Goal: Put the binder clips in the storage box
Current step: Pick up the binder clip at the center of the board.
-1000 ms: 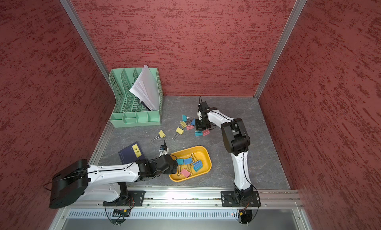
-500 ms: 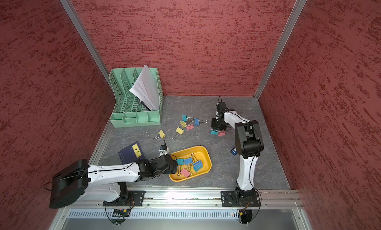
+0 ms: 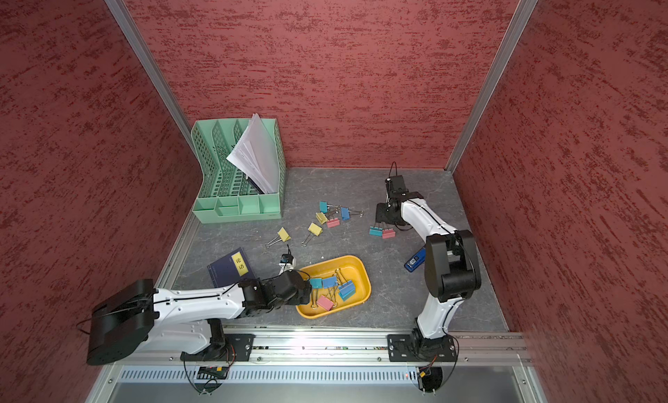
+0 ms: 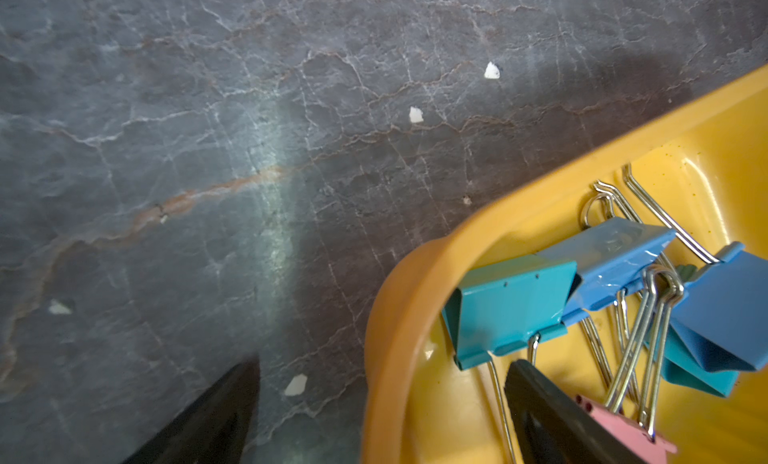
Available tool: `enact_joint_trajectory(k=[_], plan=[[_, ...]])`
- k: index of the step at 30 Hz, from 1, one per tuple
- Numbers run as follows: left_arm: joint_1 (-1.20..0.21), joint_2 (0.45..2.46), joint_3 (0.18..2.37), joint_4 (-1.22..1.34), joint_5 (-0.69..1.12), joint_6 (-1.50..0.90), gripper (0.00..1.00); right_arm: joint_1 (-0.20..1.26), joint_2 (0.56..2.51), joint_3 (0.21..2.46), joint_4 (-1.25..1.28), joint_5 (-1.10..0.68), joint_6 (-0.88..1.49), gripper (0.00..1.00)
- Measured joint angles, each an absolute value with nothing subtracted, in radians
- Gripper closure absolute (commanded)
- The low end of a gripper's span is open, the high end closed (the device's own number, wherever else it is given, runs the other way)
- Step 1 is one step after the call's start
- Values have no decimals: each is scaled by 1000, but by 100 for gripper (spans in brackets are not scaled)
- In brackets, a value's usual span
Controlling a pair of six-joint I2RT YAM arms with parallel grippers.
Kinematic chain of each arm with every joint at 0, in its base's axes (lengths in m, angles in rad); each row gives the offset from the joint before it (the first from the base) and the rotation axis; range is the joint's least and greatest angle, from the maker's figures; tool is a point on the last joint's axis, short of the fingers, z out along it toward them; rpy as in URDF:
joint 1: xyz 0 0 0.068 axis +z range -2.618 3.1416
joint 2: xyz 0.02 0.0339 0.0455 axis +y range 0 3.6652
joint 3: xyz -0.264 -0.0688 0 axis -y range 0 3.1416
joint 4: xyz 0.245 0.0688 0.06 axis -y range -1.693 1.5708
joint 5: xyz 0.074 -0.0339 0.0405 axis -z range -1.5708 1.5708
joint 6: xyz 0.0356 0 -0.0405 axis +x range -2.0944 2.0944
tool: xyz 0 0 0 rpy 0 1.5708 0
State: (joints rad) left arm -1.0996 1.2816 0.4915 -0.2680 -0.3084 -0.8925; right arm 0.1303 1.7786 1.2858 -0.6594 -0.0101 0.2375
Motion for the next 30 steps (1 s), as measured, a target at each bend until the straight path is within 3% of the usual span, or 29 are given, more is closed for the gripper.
enact_joint_trajectory(k=[10,16,21,30], plan=[[-1100,1269,480,-262,-308,-893,2,82,1853,1274,-668,4,229,37],[-1100,1263,475,-260,-309,-893,2,83,1848,1214,-654,-14,212,29],[-1100,1263,475,-260,-309,-893,2,83,1844,1192,-629,-32,198,16],[-1100,1263,475,-260,-309,-893,2,83,1785,1119,-609,-75,181,13]])
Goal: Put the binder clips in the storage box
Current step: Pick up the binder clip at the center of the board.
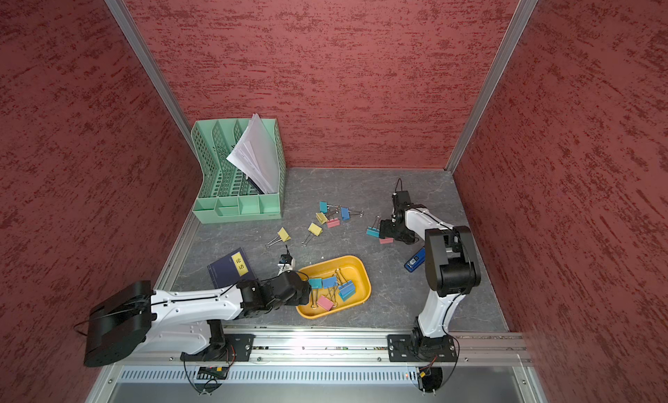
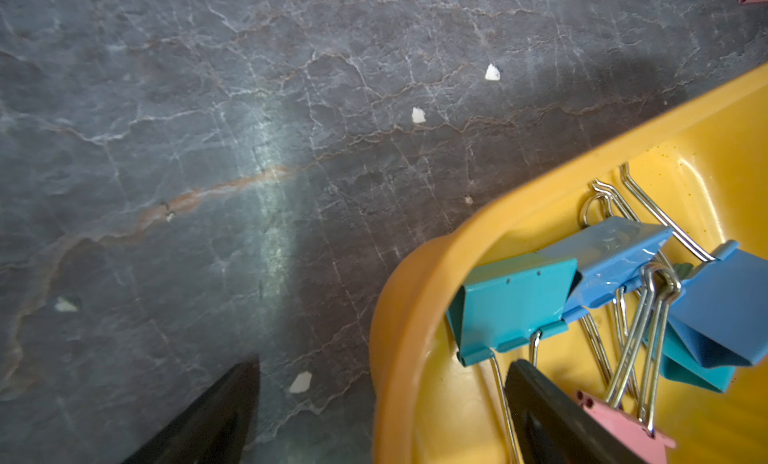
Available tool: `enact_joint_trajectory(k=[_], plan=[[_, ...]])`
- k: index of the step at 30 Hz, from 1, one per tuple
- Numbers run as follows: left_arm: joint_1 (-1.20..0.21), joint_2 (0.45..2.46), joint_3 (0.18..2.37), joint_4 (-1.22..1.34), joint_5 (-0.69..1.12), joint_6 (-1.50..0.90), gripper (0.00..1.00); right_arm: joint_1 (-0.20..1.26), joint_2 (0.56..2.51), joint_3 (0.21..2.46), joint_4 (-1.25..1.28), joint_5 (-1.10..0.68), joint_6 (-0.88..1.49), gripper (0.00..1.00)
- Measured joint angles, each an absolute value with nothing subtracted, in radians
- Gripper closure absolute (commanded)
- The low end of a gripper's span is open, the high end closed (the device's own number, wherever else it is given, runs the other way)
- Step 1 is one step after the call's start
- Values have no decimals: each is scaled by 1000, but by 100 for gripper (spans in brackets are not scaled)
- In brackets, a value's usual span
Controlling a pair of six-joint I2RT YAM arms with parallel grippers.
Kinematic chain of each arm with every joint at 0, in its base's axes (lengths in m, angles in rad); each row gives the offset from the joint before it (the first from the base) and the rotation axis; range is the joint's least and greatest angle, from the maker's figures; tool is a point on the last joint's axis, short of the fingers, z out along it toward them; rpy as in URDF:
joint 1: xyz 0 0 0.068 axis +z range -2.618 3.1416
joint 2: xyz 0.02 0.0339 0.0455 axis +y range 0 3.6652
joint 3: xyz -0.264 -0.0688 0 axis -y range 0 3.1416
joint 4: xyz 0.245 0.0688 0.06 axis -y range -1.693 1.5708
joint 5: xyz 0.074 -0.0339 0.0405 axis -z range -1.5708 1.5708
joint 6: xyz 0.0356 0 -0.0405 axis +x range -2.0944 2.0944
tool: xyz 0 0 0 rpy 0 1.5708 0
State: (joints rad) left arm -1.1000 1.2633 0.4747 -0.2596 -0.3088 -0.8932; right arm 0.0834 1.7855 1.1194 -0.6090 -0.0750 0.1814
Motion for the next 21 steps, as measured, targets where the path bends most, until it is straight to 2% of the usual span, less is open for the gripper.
enact_joint_trajectory(k=[5,7,10,21], plan=[[-1100,1264,475,-259,-309,-893,2,90,1717,1088,-606,-103,177,11],[-1100,1264,475,-257,-309,-893,2,94,1691,1082,-603,-109,170,7],[-1100,1266,475,-255,-310,-893,2,104,1659,1069,-600,-120,149,5],[-1100,1271,475,-247,-315,-893,2,164,1686,1051,-607,-66,53,5]])
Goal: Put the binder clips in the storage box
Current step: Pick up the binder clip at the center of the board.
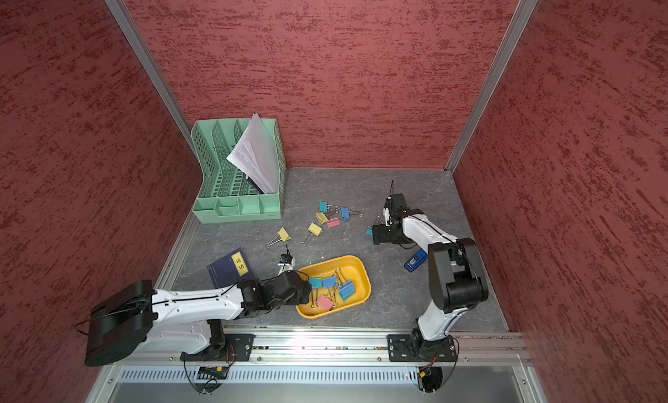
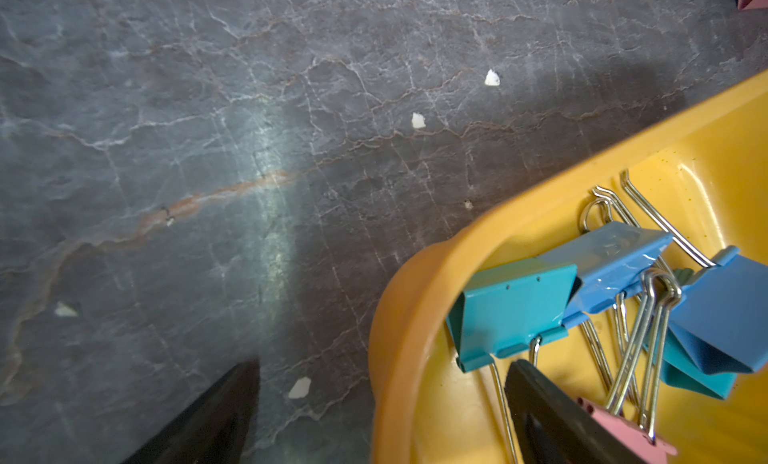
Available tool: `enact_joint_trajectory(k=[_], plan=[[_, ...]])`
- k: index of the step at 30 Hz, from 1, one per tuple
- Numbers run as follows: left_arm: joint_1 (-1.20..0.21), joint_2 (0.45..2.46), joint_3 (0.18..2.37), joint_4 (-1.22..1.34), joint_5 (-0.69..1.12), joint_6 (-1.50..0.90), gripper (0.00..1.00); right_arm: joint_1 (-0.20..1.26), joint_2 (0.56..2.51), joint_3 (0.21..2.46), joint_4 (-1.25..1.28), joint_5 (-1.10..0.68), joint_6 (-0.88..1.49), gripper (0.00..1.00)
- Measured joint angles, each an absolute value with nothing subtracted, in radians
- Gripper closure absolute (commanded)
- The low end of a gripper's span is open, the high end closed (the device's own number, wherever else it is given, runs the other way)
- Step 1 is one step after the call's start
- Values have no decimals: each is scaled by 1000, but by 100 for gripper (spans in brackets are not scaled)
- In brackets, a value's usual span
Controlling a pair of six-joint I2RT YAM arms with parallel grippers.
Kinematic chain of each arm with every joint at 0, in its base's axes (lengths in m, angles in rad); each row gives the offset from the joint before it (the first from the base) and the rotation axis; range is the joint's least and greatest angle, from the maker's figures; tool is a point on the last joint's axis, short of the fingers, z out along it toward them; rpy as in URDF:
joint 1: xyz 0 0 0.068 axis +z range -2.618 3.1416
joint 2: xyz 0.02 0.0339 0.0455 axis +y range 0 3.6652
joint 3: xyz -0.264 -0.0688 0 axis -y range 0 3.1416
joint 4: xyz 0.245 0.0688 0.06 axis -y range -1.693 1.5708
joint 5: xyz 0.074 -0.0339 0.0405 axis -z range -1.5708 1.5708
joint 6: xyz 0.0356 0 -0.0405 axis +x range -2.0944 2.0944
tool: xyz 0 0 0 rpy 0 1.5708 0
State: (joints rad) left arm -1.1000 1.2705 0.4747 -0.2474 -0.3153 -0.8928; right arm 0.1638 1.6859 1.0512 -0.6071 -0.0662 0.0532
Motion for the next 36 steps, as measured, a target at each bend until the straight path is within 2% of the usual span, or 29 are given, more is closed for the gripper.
enact_joint_trajectory(k=[8,11,14,18,19,29,33,36], plan=[[-1100,1270,474,-247,-316,-893,2,167,1737,1054,-603,-12,27,7],[-1100,1270,474,-247,-316,-893,2,167,1766,1056,-594,-5,22,11],[-1100,1270,474,-247,-316,-893,2,167,1779,1060,-583,-3,20,20],[-1100,1270,474,-247,-316,-893,2,167,1790,1069,-565,-4,23,42],[-1100,1270,474,-247,-316,-893,2,167,1793,1071,-561,-4,22,44],[-1100,1270,474,-247,-316,-893,2,170,1765,1072,-559,5,42,47],[-1100,1270,474,-247,-316,-893,2,210,1612,1072,-609,19,64,44],[-1100,1270,474,-247,-316,-893,2,311,1470,1072,-650,10,92,43]])
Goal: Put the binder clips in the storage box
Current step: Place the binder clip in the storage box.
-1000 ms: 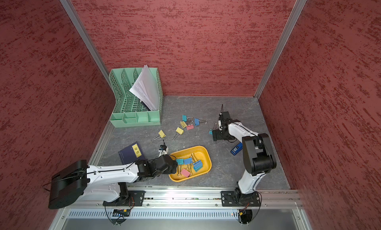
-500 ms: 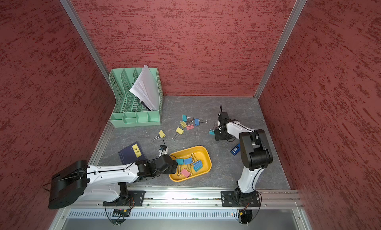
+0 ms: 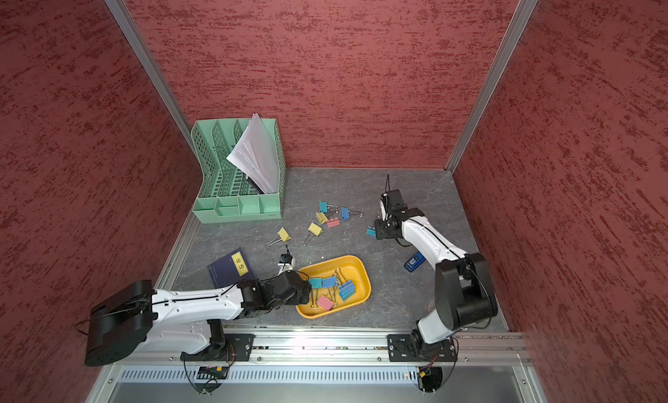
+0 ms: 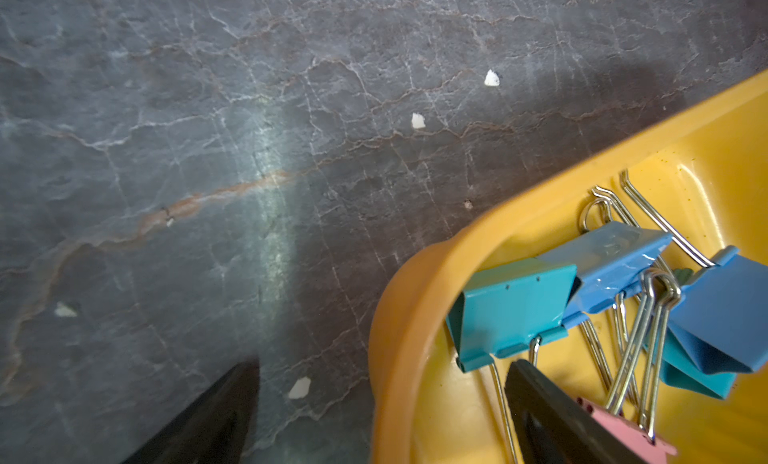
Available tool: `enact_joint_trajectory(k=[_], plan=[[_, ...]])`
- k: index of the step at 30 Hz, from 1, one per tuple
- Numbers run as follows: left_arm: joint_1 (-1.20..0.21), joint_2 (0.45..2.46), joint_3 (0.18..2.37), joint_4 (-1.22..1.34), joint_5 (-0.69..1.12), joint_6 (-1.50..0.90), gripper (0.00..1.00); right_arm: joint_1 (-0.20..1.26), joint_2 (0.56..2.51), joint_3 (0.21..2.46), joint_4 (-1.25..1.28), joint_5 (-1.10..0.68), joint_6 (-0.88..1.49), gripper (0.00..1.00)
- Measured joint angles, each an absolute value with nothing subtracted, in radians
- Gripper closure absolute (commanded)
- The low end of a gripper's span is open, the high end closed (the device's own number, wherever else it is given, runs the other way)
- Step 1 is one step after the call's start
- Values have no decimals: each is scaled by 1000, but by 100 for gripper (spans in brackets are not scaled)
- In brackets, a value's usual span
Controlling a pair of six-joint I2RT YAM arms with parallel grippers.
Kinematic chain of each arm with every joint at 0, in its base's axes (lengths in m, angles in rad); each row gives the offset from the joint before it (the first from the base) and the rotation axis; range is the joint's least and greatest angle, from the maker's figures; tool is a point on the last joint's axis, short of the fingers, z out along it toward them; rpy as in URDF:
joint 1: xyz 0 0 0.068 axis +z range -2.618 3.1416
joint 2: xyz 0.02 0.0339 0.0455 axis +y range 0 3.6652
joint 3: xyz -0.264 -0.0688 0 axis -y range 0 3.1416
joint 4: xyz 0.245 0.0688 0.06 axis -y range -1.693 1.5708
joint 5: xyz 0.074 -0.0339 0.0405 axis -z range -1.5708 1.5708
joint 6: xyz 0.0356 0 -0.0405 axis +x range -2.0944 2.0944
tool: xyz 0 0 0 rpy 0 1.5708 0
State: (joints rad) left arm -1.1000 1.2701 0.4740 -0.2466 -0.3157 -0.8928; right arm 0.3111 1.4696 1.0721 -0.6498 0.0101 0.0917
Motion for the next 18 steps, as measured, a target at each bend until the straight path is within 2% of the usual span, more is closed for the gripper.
enact_joint_trajectory(k=[8,14,18], plan=[[-1100,1277,479,-248,-316,-892,2,735,1272,963,-705,-42,259,42],[-1101,1278,479,-246,-316,-892,2,927,1221,875,-721,-58,448,40],[-1101,1285,483,-242,-315,-889,2,1024,1269,870,-678,-62,547,41]])
